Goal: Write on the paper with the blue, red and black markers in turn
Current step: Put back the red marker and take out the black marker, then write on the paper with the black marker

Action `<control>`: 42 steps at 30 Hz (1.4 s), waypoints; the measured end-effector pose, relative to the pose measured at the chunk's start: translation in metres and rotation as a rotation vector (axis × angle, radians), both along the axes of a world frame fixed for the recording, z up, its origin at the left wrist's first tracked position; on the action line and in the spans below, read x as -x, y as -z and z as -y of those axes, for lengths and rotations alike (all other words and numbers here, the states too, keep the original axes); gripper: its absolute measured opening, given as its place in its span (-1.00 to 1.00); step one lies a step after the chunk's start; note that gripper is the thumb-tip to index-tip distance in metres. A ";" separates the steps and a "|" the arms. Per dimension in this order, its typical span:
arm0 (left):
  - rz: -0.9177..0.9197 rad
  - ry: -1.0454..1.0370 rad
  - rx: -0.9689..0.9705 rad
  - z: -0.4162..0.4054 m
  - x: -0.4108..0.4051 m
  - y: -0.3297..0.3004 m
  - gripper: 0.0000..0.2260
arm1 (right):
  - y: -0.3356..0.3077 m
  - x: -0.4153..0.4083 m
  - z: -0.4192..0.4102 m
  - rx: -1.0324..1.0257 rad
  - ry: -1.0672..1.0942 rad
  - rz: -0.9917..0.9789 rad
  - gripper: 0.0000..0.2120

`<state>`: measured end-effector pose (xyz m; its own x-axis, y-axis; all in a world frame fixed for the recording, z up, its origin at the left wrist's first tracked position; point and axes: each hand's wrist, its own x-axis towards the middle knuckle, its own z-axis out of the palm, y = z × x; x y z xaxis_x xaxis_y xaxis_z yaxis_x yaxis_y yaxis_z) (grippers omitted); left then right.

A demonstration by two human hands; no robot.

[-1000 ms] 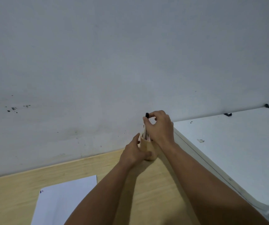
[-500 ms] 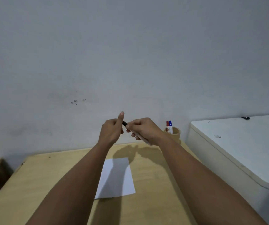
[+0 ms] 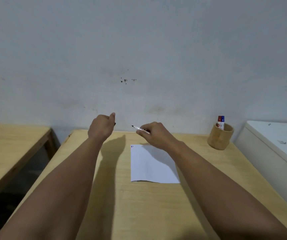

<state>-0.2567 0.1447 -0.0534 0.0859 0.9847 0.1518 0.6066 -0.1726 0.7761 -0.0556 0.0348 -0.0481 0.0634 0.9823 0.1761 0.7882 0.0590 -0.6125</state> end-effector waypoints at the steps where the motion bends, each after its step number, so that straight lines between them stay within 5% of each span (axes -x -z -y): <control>1: -0.105 -0.022 -0.047 0.000 0.007 0.008 -0.46 | 0.007 -0.007 -0.002 0.002 0.036 -0.037 -0.60; 4: -0.390 0.061 -0.171 0.005 0.006 0.040 -0.48 | 0.024 -0.018 -0.009 0.010 0.120 -0.321 -0.88; 7: -0.619 0.173 -0.280 0.011 -0.007 0.067 -0.61 | 0.029 -0.018 -0.013 -0.023 0.209 -0.722 -0.82; 15: -0.584 0.237 -0.300 0.010 -0.006 0.089 -0.58 | 0.026 -0.028 -0.008 -0.088 0.329 -1.427 -0.63; 19: -0.446 0.156 -0.301 0.020 -0.002 0.086 -0.54 | 0.033 -0.026 -0.006 -0.110 0.301 -1.284 -0.94; 23: -0.295 0.205 -0.508 0.056 0.003 0.083 -0.67 | 0.035 -0.013 -0.008 -0.188 0.421 -1.038 -0.72; 28: -0.465 0.428 -0.401 0.093 0.018 0.085 -0.46 | 0.045 0.010 -0.008 -0.106 0.333 -0.947 -0.87; 32: -0.543 0.437 -0.321 0.098 0.024 0.093 -0.40 | 0.060 0.026 -0.017 -0.069 0.394 -0.836 -0.66; 36: -0.535 0.422 -0.334 0.100 0.024 0.098 -0.40 | 0.078 0.033 -0.028 -0.048 0.411 -0.861 -0.76; 42: -0.569 0.404 -0.300 0.100 0.026 0.097 -0.24 | 0.091 0.032 -0.032 -0.044 0.463 -0.790 -0.66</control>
